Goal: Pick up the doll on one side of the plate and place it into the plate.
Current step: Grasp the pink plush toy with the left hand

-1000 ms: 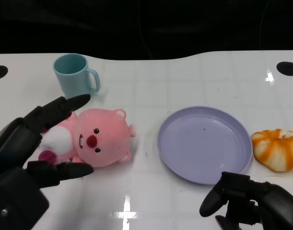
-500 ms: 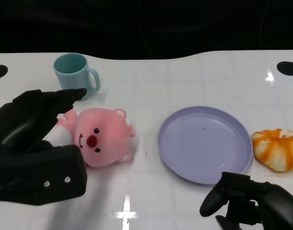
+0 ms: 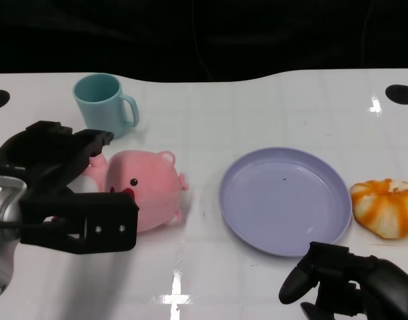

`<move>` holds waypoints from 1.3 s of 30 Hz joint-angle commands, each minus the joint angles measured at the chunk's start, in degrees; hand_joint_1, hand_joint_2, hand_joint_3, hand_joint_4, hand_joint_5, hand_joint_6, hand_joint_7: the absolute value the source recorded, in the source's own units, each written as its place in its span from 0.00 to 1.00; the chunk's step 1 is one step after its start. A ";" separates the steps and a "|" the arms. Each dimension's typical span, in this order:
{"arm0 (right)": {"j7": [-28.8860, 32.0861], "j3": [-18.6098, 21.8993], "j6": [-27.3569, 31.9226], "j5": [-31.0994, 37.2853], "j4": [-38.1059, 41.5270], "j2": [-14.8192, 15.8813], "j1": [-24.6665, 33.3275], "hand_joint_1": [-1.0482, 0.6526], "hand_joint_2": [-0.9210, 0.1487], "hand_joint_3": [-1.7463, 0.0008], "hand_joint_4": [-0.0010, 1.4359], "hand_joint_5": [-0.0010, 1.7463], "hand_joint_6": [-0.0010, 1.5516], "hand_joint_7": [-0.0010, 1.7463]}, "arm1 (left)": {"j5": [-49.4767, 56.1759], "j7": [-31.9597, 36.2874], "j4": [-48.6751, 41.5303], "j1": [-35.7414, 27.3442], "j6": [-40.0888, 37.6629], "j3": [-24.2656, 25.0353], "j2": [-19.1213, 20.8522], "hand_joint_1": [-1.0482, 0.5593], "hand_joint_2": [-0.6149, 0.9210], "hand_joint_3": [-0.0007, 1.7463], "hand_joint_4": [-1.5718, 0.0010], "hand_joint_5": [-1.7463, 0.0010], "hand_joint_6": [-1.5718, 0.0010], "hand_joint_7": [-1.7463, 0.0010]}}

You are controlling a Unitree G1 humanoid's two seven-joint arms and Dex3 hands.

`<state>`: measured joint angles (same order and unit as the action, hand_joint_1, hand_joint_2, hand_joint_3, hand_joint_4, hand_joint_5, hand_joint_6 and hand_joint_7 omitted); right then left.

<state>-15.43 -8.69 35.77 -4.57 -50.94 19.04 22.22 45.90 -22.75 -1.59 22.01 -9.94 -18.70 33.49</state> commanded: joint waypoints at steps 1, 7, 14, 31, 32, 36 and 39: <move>0.29 0.17 0.56 -0.09 -1.11 0.31 -0.01 0.51 0.19 0.50 0.42 0.96 0.35 0.74 | 1.76 -0.32 -5.15 3.01 0.04 -1.95 -0.48 0.21 0.97 0.00 1.00 0.81 0.85 0.98; 0.46 -0.01 0.78 -0.02 -1.73 0.32 0.31 0.51 0.19 0.50 0.42 0.96 0.35 0.74 | 1.90 1.37 -14.26 6.80 2.70 -4.24 -1.94 0.20 0.97 0.00 1.00 0.81 0.84 0.99; 0.57 0.02 1.28 -0.13 -2.44 0.32 0.41 0.51 0.19 0.50 0.42 0.95 0.35 0.73 | 2.20 2.62 -25.43 11.45 4.41 -7.53 -4.74 0.22 0.97 0.00 0.98 0.82 0.83 0.99; 0.53 0.01 1.88 -0.37 -4.34 0.42 1.54 0.51 0.19 0.51 0.42 0.95 0.35 0.73 | -0.97 9.93 -52.31 17.51 9.16 -12.70 -15.09 0.29 1.00 0.00 0.80 0.94 0.71 0.98; 0.54 0.02 1.95 -0.41 -4.36 0.37 1.55 0.50 0.19 0.51 0.42 0.95 0.35 0.74 | -1.22 10.28 -53.41 17.60 9.08 -12.78 -15.55 0.31 1.00 0.01 0.75 0.94 0.66 0.98; 0.42 0.11 1.84 -0.55 -4.34 0.37 1.59 0.50 0.19 0.51 0.42 0.95 0.35 0.74 | -3.51 13.59 -56.91 16.89 10.67 -11.56 -16.84 0.35 1.00 0.03 0.57 0.92 0.48 0.96; 0.38 0.42 2.08 -0.82 -4.28 0.30 1.55 0.50 0.19 0.50 0.43 0.95 0.35 0.74 | -3.92 18.30 -58.97 16.31 13.47 -11.89 -17.26 0.42 1.00 0.01 0.41 0.85 0.33 0.94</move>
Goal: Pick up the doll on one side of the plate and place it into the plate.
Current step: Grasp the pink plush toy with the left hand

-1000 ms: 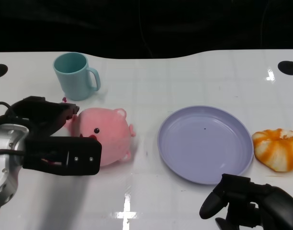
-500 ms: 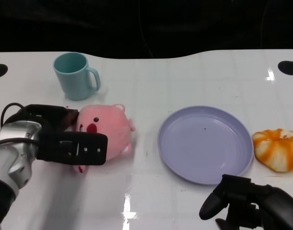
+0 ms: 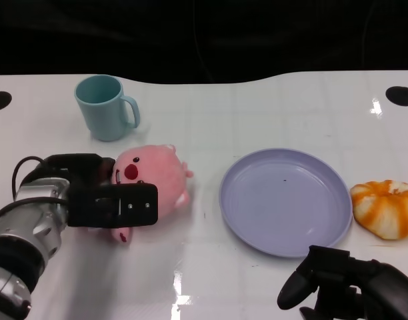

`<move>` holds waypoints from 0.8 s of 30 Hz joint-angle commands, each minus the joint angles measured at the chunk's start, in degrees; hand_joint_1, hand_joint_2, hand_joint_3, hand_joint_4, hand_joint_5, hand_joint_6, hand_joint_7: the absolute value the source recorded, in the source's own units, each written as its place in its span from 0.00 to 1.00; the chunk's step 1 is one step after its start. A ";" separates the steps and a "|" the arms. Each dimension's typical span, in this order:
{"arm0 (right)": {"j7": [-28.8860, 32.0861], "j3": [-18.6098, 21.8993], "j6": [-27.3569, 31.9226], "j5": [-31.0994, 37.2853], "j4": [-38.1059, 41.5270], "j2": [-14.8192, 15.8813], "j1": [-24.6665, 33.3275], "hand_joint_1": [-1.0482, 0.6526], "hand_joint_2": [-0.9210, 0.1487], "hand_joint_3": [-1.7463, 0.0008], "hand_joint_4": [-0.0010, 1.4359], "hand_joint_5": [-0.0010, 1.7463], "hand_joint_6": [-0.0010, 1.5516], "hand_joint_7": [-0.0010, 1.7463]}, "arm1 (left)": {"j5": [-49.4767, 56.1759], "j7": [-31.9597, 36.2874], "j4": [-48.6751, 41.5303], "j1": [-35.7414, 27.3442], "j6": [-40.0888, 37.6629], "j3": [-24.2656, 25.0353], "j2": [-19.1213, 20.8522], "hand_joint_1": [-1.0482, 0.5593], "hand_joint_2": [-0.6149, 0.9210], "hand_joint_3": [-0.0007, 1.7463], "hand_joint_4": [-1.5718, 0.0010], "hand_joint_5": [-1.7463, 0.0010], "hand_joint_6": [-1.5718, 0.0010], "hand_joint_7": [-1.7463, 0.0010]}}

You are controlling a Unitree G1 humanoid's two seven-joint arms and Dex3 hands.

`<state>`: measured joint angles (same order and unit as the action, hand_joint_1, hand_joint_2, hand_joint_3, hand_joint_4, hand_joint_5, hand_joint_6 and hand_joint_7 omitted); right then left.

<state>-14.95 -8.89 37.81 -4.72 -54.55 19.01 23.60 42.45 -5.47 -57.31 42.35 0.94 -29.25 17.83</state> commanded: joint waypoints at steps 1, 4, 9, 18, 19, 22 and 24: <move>-0.07 0.73 0.21 -0.77 -0.70 0.28 0.15 0.50 0.19 0.50 0.43 0.95 0.35 0.74 | -0.24 2.91 -3.70 -4.34 3.16 -1.69 -1.70 0.44 1.00 0.01 0.40 0.77 0.30 0.94; -0.22 0.92 -0.14 -0.84 -0.53 0.42 0.11 0.51 0.19 0.50 0.43 0.96 0.35 0.74 | -0.10 6.93 -4.69 -5.05 3.89 -2.14 -1.99 0.47 1.00 0.04 0.55 0.12 0.44 0.45; -0.15 0.90 -0.12 -0.76 -0.37 0.43 -0.02 0.50 0.20 0.50 0.43 0.95 0.35 0.74 | -0.92 12.85 -3.58 -6.95 5.27 -1.21 -1.23 0.51 1.00 0.16 0.52 0.00 0.61 0.04; -0.04 1.16 1.09 -0.68 -0.59 0.62 -0.40 0.51 0.19 0.50 0.42 0.95 0.35 0.74 | -11.13 18.53 7.05 -12.79 8.52 8.45 -0.45 0.55 0.82 0.51 0.41 0.00 0.54 0.00; -0.14 1.27 0.81 -0.87 -0.40 0.50 -0.35 0.51 0.19 0.50 0.42 0.95 0.35 0.73 | -12.42 17.85 8.52 -13.26 8.53 9.57 -0.41 0.55 0.81 0.54 0.41 0.00 0.54 0.00; -0.48 1.46 0.14 -0.81 0.08 0.75 -0.35 0.51 0.19 0.50 0.42 0.96 0.35 0.74 | -16.14 14.31 15.28 -15.14 7.39 12.66 0.06 0.55 0.74 0.68 0.38 0.00 0.51 0.00; -0.50 1.44 0.38 -0.61 0.02 0.91 -0.46 0.51 0.19 0.50 0.42 0.96 0.35 0.74 | -17.35 12.52 19.66 -16.39 6.36 13.75 0.25 0.55 0.70 0.73 0.38 0.00 0.50 0.00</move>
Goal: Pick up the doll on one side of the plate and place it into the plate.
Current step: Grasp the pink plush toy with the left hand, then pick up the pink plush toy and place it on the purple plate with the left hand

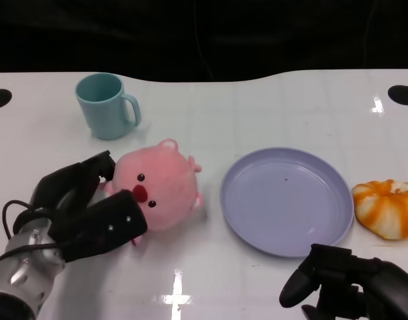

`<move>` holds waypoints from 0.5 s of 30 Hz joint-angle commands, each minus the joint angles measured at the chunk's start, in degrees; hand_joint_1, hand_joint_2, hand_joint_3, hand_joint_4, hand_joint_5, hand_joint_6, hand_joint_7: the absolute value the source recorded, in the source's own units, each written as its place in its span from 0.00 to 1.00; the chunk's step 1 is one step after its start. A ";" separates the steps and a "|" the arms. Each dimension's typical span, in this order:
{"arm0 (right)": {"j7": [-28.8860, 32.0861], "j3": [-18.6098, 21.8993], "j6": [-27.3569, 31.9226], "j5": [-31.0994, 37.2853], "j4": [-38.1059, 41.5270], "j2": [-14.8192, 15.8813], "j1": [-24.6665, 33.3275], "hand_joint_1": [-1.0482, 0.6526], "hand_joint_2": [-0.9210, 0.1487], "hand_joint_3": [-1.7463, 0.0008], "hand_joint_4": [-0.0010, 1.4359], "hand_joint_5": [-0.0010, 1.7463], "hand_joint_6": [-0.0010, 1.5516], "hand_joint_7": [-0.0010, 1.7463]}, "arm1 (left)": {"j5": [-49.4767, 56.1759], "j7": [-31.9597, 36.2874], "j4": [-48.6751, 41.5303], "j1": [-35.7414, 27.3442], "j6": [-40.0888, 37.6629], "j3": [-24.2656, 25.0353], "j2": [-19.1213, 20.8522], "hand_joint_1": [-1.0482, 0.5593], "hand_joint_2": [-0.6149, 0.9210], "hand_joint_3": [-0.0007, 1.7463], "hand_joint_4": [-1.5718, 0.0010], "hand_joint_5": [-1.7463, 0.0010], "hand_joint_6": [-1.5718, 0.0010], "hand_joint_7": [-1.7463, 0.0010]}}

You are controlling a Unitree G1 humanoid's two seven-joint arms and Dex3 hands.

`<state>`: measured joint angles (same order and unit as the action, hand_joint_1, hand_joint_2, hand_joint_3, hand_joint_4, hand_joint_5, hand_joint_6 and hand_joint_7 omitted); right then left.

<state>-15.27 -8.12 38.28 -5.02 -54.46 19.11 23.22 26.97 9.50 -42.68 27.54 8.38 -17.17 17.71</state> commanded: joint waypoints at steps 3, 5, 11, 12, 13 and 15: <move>-0.20 0.67 -0.09 -0.48 0.06 0.52 -0.19 0.51 0.20 0.49 0.42 0.96 0.35 0.74 | -2.67 -4.91 12.96 -3.59 -2.65 2.53 0.37 0.56 0.65 0.80 0.37 0.00 0.50 0.00; -0.21 0.66 -0.20 -0.62 0.24 0.33 -0.17 0.51 0.20 0.49 0.42 0.96 0.35 0.74 | -2.49 -5.63 16.69 -4.26 -3.27 2.61 0.18 0.57 0.62 0.84 0.37 0.00 0.50 0.00; -0.14 -0.02 -1.18 -0.09 0.72 0.43 -0.28 0.51 0.19 0.50 0.42 0.96 0.35 0.74 | -0.84 -6.46 23.58 -3.46 -5.43 1.58 -2.09 0.57 0.61 0.85 0.37 0.00 0.49 0.00; -0.04 -0.18 -1.20 -0.04 0.74 0.35 -0.27 0.51 0.19 0.50 0.42 0.96 0.35 0.74 | -0.79 -6.97 24.50 -3.01 -6.42 1.46 -2.77 0.56 0.62 0.84 0.38 0.00 0.49 0.00; 0.03 -0.37 -1.29 0.05 0.76 0.32 -0.29 0.51 0.20 0.50 0.43 0.96 0.35 0.75 | -0.77 -7.50 25.10 -2.36 -7.15 1.24 -3.56 0.55 0.64 0.81 0.38 0.00 0.50 0.00; 0.17 -0.83 -1.44 0.38 0.74 0.43 -0.32 0.51 0.20 0.49 0.43 0.96 0.35 0.75 | -0.64 -8.08 25.16 -1.17 -7.64 0.79 -4.92 0.55 0.65 0.79 0.38 0.00 0.50 0.00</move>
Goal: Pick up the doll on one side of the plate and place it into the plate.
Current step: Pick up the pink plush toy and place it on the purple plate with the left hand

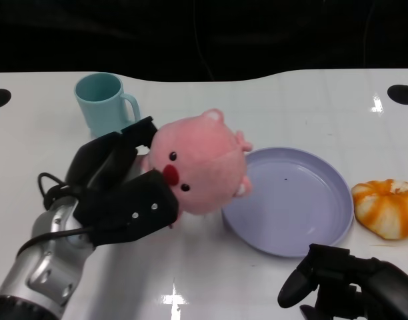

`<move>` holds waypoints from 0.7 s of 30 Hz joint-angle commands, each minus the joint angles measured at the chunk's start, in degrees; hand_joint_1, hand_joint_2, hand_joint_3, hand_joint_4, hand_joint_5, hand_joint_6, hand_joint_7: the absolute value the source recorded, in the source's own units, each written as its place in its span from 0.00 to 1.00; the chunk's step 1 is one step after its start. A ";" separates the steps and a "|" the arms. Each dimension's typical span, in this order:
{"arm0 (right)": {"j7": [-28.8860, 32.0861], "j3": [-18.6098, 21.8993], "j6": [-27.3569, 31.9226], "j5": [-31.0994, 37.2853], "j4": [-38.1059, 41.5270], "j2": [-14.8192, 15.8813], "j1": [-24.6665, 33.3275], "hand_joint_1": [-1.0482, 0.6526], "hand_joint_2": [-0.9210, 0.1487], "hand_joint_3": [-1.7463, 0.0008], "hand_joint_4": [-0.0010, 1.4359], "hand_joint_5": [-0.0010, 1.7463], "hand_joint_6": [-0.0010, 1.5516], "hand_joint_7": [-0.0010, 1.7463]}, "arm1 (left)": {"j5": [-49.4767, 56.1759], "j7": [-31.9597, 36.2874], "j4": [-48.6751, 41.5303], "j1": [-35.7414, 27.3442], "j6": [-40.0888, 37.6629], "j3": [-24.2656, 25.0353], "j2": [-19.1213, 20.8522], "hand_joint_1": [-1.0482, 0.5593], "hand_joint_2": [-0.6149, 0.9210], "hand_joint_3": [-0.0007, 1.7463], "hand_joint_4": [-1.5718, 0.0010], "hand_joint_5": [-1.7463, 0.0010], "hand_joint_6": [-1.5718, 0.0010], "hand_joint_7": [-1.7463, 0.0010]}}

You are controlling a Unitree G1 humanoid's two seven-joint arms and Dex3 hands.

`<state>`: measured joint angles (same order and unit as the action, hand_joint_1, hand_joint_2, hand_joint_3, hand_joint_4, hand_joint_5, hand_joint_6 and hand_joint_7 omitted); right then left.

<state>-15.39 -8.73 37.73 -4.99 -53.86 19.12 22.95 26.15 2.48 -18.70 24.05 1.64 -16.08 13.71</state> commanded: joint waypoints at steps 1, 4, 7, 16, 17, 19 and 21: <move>0.35 -0.48 -0.83 0.59 0.10 0.54 -0.09 0.51 0.20 0.49 0.43 0.96 0.35 0.75 | 0.47 -1.35 1.16 3.03 -1.43 -0.73 -1.79 0.55 0.65 0.79 0.38 0.00 0.50 0.00; 0.69 -0.93 0.16 0.57 -0.20 0.08 -0.15 0.51 0.21 0.49 0.43 0.96 0.35 0.75 | 1.70 -2.78 1.39 5.45 -4.28 -2.67 -4.71 0.54 0.66 0.77 0.38 0.00 0.51 0.00; 1.05 -1.45 0.49 0.69 -0.44 -0.09 -0.21 0.51 0.21 0.49 0.43 0.95 0.35 0.74 | 3.14 -3.24 0.74 7.47 -5.70 -4.58 -6.65 0.54 0.66 0.76 0.38 0.00 0.51 0.00; 2.18 -3.10 1.25 1.26 -0.78 -0.46 -0.55 0.51 0.20 0.49 0.42 0.95 0.35 0.74 | 5.78 -4.78 -6.46 13.99 -8.83 -8.99 -12.15 0.54 0.66 0.76 0.37 0.00 0.50 0.00; 2.32 -3.31 1.41 1.53 -0.92 -0.38 -0.64 0.51 0.20 0.49 0.42 0.95 0.35 0.74 | 5.99 -4.66 -7.50 14.69 -9.05 -9.35 -12.77 0.54 0.66 0.75 0.37 0.00 0.50 0.00; 2.51 -3.58 1.59 1.90 -1.11 -0.22 -0.75 0.51 0.20 0.49 0.42 0.95 0.35 0.74 | 6.22 -4.49 -9.10 15.75 -9.46 -9.77 -13.73 0.54 0.66 0.74 0.38 0.00 0.50 0.00; 2.49 -3.66 1.59 2.14 -1.21 -0.06 -0.80 0.51 0.20 0.49 0.42 0.95 0.35 0.74 | 6.26 -4.04 -11.38 17.02 -9.80 -10.06 -15.02 0.55 0.66 0.74 0.38 0.00 0.51 0.00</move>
<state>-13.16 -12.42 39.04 -3.01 -54.35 18.52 22.40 32.13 -1.74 -28.86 38.64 -7.78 -26.15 -0.78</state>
